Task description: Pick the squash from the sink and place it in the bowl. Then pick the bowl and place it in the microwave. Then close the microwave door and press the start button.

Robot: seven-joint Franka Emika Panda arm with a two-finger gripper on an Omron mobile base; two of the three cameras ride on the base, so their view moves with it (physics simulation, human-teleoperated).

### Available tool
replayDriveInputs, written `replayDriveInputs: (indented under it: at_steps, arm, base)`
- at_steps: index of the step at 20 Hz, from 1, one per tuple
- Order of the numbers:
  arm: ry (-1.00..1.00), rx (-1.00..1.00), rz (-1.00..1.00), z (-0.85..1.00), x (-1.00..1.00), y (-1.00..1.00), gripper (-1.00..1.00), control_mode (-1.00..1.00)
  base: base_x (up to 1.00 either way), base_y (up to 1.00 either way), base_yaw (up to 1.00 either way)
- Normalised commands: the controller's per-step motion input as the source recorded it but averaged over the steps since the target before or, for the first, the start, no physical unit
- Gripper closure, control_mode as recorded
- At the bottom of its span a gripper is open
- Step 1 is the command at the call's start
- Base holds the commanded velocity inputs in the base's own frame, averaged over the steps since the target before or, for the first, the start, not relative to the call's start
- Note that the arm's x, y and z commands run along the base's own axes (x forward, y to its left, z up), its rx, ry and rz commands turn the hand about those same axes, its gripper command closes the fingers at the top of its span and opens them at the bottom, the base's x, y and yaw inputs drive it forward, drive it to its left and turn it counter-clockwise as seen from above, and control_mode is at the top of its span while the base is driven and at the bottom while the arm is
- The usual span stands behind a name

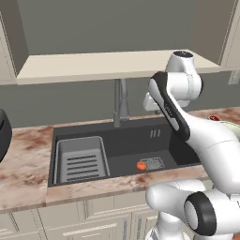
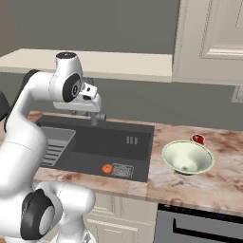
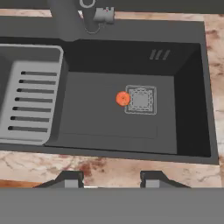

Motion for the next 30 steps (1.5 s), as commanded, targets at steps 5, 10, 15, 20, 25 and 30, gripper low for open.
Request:
replayDriveInputs:
  at_steps: [5,10,15,20,25,30]
  arm:
    - [-0.03,0.00,0.01,-0.39,-0.45,-0.10,-1.00,-1.00]
    - [0.04,0.02,0.00,-0.97,-0.37,-0.02,-1.00,-1.00]
    - [0.14,0.08,0.00,-0.98,0.02,-0.15,-1.00,-1.00]
    - [0.16,0.14,0.00,-0.67,0.35,-0.39,-1.00,-1.00]
    - [0.21,0.07,0.01,-0.87,0.67,-0.08,-1.00,-1.00]
    - [0.17,0.06,0.04,-0.56,0.80,-0.01,-1.00,-1.00]
  base:
    - [0.00,0.00,0.00]
    - [0.00,0.00,0.00]
    - [0.00,0.00,0.00]
    - [0.00,0.00,0.00]
    - [0.00,0.00,0.00]
    - [0.00,0.00,0.00]
